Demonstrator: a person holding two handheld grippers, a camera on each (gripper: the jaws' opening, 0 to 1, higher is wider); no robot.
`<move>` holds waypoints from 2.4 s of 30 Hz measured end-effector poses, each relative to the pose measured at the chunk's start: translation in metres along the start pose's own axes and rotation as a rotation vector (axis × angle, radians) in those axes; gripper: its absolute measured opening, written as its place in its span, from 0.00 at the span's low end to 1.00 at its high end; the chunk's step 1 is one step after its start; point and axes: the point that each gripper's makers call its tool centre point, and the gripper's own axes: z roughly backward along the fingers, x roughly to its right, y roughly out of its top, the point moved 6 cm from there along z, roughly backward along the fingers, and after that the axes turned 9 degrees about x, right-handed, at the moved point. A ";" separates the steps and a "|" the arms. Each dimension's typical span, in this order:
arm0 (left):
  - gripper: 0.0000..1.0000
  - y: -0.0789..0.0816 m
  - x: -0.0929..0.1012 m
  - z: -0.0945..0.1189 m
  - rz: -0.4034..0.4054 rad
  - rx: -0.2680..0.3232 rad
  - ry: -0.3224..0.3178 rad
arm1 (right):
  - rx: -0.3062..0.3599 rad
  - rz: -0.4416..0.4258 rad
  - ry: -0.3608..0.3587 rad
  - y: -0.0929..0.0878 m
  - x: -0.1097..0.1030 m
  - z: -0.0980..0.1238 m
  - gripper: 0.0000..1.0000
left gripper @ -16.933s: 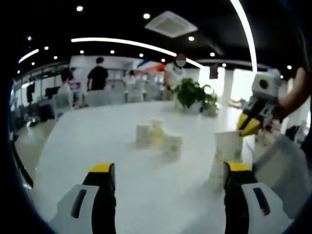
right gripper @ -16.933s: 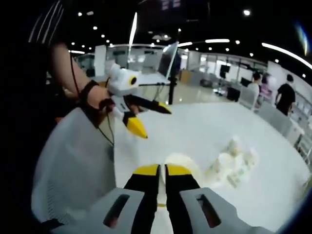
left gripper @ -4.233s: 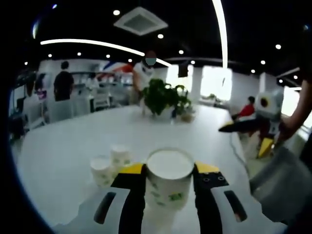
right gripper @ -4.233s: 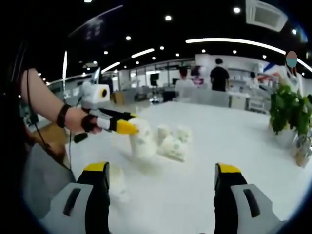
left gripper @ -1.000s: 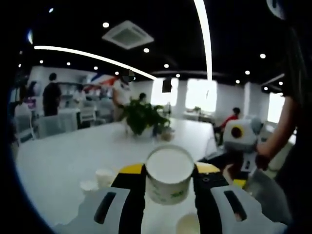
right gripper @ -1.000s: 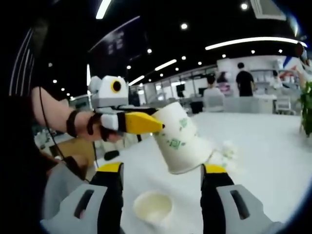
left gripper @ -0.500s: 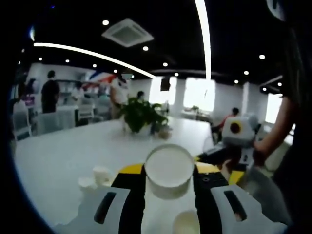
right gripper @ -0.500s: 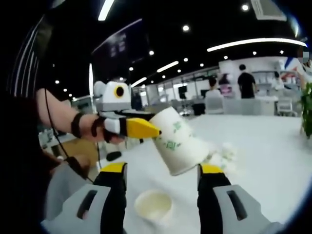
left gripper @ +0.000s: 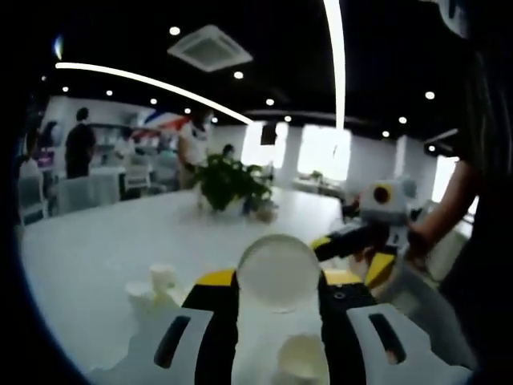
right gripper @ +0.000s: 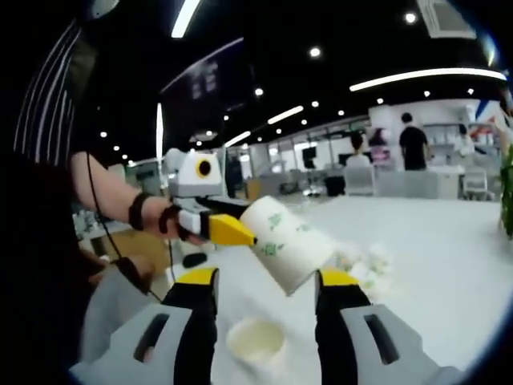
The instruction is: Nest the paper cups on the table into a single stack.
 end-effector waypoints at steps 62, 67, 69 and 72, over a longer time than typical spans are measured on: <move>0.40 -0.022 0.014 0.014 0.014 -0.059 -0.027 | 0.029 -0.106 0.059 0.021 -0.009 0.005 0.02; 0.41 -0.021 0.012 0.017 0.021 -0.060 -0.022 | 0.027 -0.085 0.089 0.023 -0.013 0.004 0.00; 0.41 -0.022 0.012 0.017 0.018 -0.059 -0.020 | 0.020 -0.063 0.105 0.024 -0.016 0.003 0.00; 0.41 -0.023 0.012 0.019 0.016 -0.065 -0.019 | 0.005 -0.046 0.130 0.023 -0.021 0.001 0.00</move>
